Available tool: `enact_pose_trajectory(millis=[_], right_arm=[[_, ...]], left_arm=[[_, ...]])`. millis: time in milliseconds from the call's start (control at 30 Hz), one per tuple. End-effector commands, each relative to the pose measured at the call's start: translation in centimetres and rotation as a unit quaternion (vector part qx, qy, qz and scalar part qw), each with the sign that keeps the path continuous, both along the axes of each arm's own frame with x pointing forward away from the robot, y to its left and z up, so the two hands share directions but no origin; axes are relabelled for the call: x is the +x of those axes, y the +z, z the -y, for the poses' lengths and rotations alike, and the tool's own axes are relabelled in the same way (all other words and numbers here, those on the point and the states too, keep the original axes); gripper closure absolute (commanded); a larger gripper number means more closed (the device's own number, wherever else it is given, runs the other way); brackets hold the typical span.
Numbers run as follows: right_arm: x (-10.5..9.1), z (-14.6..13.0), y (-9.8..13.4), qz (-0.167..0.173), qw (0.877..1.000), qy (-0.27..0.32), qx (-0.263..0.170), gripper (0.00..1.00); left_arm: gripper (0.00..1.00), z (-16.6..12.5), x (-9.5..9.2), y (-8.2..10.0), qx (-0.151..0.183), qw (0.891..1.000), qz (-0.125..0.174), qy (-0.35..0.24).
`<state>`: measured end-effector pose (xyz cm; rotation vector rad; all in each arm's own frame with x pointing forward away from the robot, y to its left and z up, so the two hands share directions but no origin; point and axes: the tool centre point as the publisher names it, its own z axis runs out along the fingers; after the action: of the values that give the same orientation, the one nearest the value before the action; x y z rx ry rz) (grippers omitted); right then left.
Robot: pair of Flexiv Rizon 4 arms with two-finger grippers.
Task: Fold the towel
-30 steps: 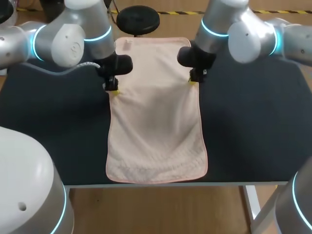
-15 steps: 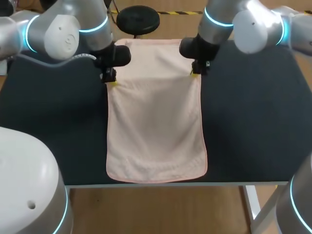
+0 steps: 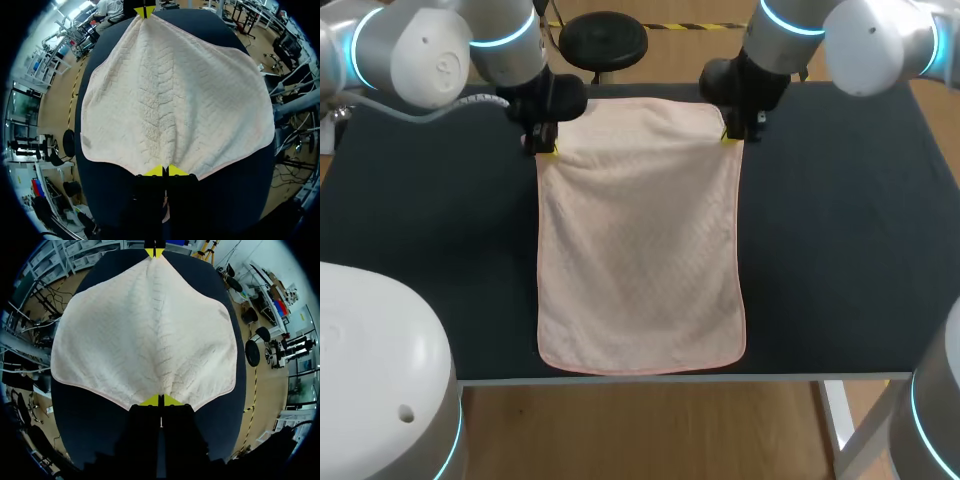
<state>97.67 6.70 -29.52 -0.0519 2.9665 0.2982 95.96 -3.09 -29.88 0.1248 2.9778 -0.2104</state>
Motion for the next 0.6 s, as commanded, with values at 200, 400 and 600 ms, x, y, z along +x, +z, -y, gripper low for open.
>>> enact_pose_trajectory(millis=[200,400,600], right_arm=[[-0.6,1.0,5.2,0.026,1.000,0.002,-0.006,1.00],[-0.7,1.0,7.3,0.041,0.999,0.017,0.010,1.00],[0.2,0.8,9.3,0.058,0.997,0.035,0.033,1.00]], left_arm=[[1.00,-1.2,-1.7,4.9,0.005,0.999,0.037,0.006],[1.00,-1.2,-1.8,7.3,-0.004,0.998,0.068,0.019],[1.00,-0.8,-0.5,10.0,-0.006,0.994,0.103,0.025]])
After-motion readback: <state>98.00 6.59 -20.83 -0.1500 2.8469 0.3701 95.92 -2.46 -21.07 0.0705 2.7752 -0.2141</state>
